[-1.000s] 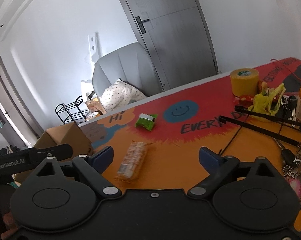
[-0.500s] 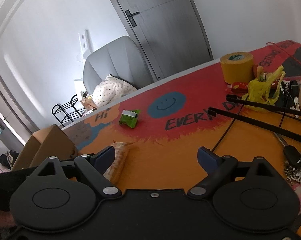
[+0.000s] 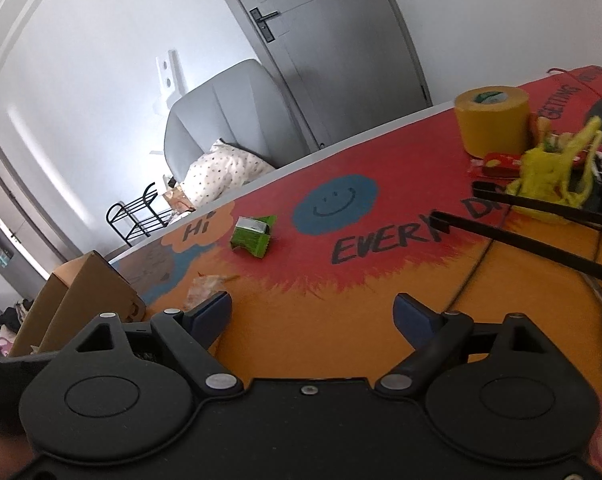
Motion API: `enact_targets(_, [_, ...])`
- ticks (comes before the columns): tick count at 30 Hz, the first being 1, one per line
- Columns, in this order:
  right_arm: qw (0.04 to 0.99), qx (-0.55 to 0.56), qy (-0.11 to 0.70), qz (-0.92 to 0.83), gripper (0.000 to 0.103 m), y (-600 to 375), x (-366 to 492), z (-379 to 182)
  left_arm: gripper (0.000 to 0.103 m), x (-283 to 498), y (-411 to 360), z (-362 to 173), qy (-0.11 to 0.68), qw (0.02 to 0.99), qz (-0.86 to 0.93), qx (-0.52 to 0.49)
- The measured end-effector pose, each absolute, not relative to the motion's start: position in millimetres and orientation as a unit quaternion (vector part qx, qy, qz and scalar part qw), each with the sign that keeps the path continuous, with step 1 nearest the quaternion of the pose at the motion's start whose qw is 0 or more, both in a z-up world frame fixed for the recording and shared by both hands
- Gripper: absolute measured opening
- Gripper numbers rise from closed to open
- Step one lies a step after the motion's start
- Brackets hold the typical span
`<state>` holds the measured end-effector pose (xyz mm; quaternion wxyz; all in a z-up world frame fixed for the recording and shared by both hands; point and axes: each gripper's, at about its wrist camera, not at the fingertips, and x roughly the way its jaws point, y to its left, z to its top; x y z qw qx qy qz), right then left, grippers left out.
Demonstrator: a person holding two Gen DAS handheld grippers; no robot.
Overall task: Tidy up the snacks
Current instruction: 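Move both open grippers back toward the remaining snacks on the mat, then grasp the tan biscuit packet with the left gripper while the right grasps the green packet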
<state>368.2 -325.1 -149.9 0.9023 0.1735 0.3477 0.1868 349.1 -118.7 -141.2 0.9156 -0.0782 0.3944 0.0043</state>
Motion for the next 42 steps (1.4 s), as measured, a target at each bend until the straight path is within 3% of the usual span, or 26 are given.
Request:
enact_targets(12, [0.898,0.151,0.35,0.22,0.088,-284.4,409.0,-150.4,0.03,360.6,-85.4,-121.5,0.36,0.927,0.039,-0.096])
enact_targets(19, [0.894,0.13,0.353,0.244,0.081,-259.8,440.9,-154.4,0.03,367.8,-72.7,-110.1,0.345,0.931,0.05,-0.111])
enact_targets(29, [0.902,0.107,0.33,0.256,0.08,-241.7,475.5,-148.2,0.03,387.2,-64.4,-113.3,0.342,0.929,0.057,-0.129])
enact_targets(32, [0.899,0.097,0.334,0.265,0.073,-234.5,483.9,-148.6,0.03,390.2,-63.7,-114.9,0.341,0.929,0.056,-0.131])
enact_targets(39, [0.892,0.06,0.36,0.268,0.073,-220.0,483.2,-159.7,0.03,393.2,-61.9,-118.1,0.342,0.928,0.054,-0.136])
enact_targets(40, [0.895,0.048,0.356,0.266,0.069,-219.7,478.2,-159.2,0.03,392.1,-61.8,-118.3,0.341,0.928,0.053,-0.137])
enact_targets(42, [0.899,0.023,0.353,0.257,0.053,-219.0,469.9,-157.2,0.03,389.9,-61.9,-119.1,0.342,0.928,0.051,-0.141])
